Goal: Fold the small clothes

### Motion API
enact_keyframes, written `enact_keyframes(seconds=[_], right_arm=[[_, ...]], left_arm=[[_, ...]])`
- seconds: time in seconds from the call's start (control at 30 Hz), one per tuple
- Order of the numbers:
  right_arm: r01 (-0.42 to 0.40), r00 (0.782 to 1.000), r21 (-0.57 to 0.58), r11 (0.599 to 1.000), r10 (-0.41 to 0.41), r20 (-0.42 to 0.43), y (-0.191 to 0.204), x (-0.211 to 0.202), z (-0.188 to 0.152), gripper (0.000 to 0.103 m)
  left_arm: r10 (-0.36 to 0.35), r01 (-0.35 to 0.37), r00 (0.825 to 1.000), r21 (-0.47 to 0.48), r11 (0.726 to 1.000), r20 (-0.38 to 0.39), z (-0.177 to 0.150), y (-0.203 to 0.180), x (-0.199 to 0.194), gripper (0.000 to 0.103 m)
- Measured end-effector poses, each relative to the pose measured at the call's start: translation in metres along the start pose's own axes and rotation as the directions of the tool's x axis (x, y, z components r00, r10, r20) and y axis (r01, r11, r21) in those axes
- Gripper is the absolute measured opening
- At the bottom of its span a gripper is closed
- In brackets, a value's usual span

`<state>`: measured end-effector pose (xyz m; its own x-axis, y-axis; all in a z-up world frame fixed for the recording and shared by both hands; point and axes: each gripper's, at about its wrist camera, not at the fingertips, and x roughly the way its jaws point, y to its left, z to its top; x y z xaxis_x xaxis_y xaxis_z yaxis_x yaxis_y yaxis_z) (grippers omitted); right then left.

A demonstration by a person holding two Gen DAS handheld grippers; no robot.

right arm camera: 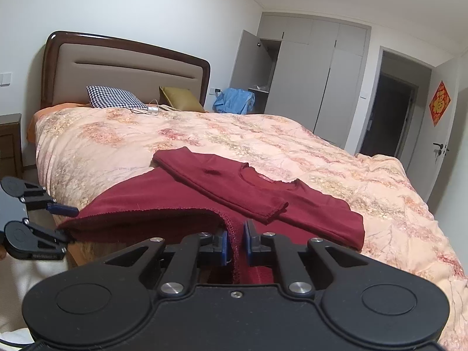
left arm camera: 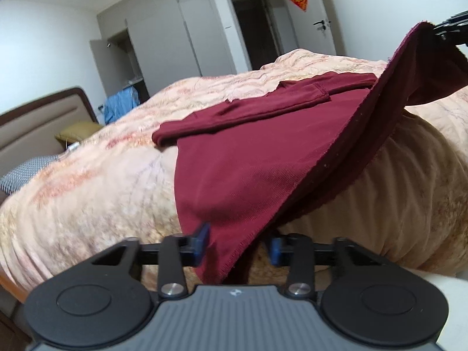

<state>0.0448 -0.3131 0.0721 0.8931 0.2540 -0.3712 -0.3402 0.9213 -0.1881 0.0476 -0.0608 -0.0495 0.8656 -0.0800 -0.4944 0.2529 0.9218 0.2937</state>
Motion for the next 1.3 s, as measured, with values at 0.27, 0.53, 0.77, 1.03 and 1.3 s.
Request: enact_keyframes(seconds=[0.27, 0.53, 0.77, 1.03, 1.3], right_arm=[[0.038, 0.999, -0.051, 0.998, -0.038, -0.001, 0.013, -0.021, -0.024, 0.006], [0.080, 0.985, 0.043, 0.996, -0.086, 0.150, 0.006, -0.071, -0.021, 0.004], [0.025, 0.987, 0.063, 0.998, -0.035, 0.159, 0.001, -0.131, -0.016, 0.005], [-0.034, 0.981, 0.059, 0.998, 0.022, 0.191, 0.006, -0.166, -0.002, 0.005], [-0.074, 0.976, 0.097, 0.993, 0.052, 0.213, -0.038, -0.114, 0.033, 0.005]], left_arm=[[0.034, -0.049, 0.987, 0.091, 0.995, 0.157, 0.001, 0.013, -0.035, 0.004], [0.018, -0.057, 0.944, 0.112, 0.992, 0.329, 0.019, 0.015, -0.085, 0.003], [-0.050, -0.002, 0.945, 0.159, 0.987, 0.324, 0.023, 0.012, -0.140, 0.003], [-0.091, 0.079, 0.954, 0.053, 0.995, 0.286, 0.039, 0.038, -0.172, 0.004], [-0.106, 0.077, 0.949, 0.106, 0.991, 0.298, 0.087, 0.064, -0.134, 0.004]])
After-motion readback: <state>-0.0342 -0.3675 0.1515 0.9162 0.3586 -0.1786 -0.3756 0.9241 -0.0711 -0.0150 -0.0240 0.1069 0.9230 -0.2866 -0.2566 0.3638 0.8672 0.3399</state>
